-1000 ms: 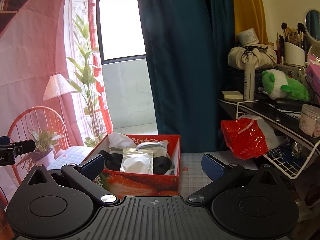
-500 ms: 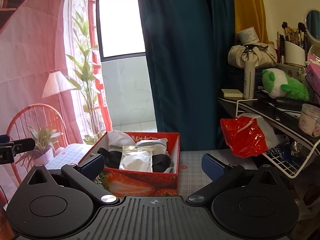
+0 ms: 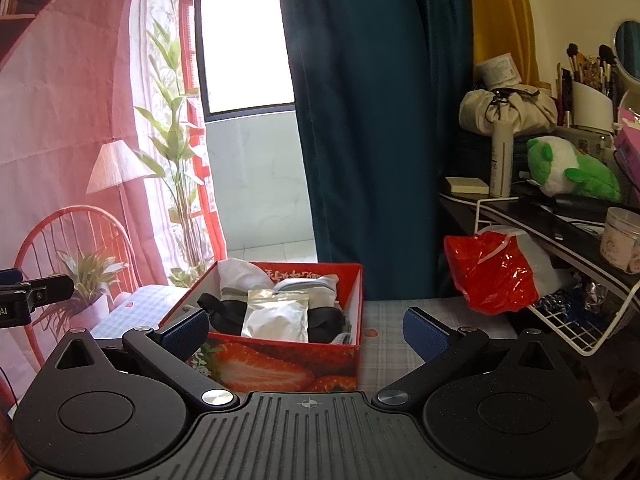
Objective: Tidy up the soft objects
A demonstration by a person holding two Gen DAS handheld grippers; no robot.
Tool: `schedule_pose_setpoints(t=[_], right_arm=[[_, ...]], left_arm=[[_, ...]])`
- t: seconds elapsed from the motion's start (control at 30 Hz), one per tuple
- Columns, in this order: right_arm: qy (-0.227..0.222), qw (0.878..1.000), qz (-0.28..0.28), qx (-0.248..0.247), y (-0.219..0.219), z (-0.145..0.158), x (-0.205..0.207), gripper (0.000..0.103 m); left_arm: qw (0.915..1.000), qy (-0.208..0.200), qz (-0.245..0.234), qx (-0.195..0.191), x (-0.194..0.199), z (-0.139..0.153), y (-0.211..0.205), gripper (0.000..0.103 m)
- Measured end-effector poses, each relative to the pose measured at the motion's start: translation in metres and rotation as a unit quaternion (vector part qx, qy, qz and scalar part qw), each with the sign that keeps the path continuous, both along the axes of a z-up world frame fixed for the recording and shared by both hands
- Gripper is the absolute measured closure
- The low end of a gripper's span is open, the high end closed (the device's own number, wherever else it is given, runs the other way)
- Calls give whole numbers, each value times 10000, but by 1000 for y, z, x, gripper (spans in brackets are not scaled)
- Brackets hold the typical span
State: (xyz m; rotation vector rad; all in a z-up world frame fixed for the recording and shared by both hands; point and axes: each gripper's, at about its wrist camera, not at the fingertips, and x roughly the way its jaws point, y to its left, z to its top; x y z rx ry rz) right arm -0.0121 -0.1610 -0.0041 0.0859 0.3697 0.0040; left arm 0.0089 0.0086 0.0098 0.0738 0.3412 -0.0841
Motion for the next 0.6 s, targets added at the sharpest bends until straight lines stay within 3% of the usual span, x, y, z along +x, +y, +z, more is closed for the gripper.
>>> schedule_pose_setpoints(t=[0.6], right_arm=[[24, 10000, 26, -9, 3, -2, 2, 0]], left_arm=[[10000, 16, 19, -16, 1, -1, 0, 0]])
